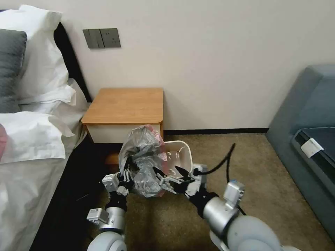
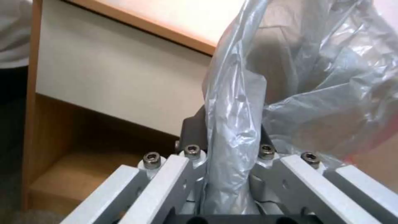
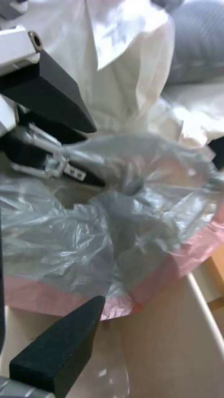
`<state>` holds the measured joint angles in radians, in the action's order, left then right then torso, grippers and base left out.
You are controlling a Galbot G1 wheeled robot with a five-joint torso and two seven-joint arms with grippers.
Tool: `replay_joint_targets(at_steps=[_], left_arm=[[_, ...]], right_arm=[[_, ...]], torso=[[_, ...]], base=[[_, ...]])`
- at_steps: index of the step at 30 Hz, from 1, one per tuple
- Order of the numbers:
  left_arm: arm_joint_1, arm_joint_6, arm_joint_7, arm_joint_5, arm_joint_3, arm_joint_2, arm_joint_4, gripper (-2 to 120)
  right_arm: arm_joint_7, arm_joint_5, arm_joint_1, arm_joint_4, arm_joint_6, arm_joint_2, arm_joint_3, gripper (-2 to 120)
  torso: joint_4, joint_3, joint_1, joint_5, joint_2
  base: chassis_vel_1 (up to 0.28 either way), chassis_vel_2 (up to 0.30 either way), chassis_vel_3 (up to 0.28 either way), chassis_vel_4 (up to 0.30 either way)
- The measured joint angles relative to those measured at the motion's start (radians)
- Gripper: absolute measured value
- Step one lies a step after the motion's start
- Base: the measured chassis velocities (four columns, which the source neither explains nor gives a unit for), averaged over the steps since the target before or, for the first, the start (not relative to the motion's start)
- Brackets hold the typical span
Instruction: Pick up the garbage bag from the table and place it over the trash can.
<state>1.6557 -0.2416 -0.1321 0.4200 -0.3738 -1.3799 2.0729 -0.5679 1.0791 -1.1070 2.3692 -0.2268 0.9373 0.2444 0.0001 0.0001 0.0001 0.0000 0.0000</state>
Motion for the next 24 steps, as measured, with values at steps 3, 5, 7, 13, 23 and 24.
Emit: replay_joint_targets(at_steps=[3, 5, 7, 13, 23, 24], left_arm=[[0.005, -0.016, 0.013, -0.012, -0.001, -0.003, 0.000, 9], [0.007, -0.020, 0.017, -0.017, -0.003, -0.004, 0.000, 9], [0.010, -0.031, 0.026, -0.021, -0.006, -0.009, 0.000, 9], [0.016, -0.060, 0.056, -0.023, -0.020, -0.013, 0.008, 9], [0.024, -0.084, 0.070, -0.070, -0.039, -0.014, 0.017, 9], [0.024, -0.084, 0.070, -0.070, -0.039, -0.014, 0.017, 9]], right_arm=[[-0.078, 0.015, 0.037, -0.017, -0.019, 0.028, 0.030, 100], [-0.114, 0.025, 0.048, -0.022, -0.021, 0.043, 0.042, 100], [-0.205, 0.058, 0.068, -0.036, -0.022, 0.080, 0.065, 100], [-0.311, 0.124, 0.109, -0.081, -0.017, 0.145, 0.083, 100], [-0.311, 0.136, 0.147, -0.116, -0.009, 0.164, 0.106, 88], [-0.311, 0.136, 0.147, -0.116, -0.009, 0.164, 0.106, 88]], torso=[[0.0000, 0.000, 0.000, -0.0002, 0.000], [0.0000, 0.000, 0.000, -0.0002, 0.000], [-0.0001, 0.000, 0.000, -0.0001, 0.000], [0.0000, 0.000, 0.000, -0.0001, 0.000], [0.0000, 0.000, 0.000, 0.0000, 0.000], [0.0000, 0.000, 0.000, 0.0000, 0.000]], base=[[0.000, 0.000, 0.000, 0.000], [0.000, 0.000, 0.000, 0.000], [0.000, 0.000, 0.000, 0.000], [0.000, 0.000, 0.000, 0.000], [0.000, 0.000, 0.000, 0.000], [0.000, 0.000, 0.000, 0.000]])
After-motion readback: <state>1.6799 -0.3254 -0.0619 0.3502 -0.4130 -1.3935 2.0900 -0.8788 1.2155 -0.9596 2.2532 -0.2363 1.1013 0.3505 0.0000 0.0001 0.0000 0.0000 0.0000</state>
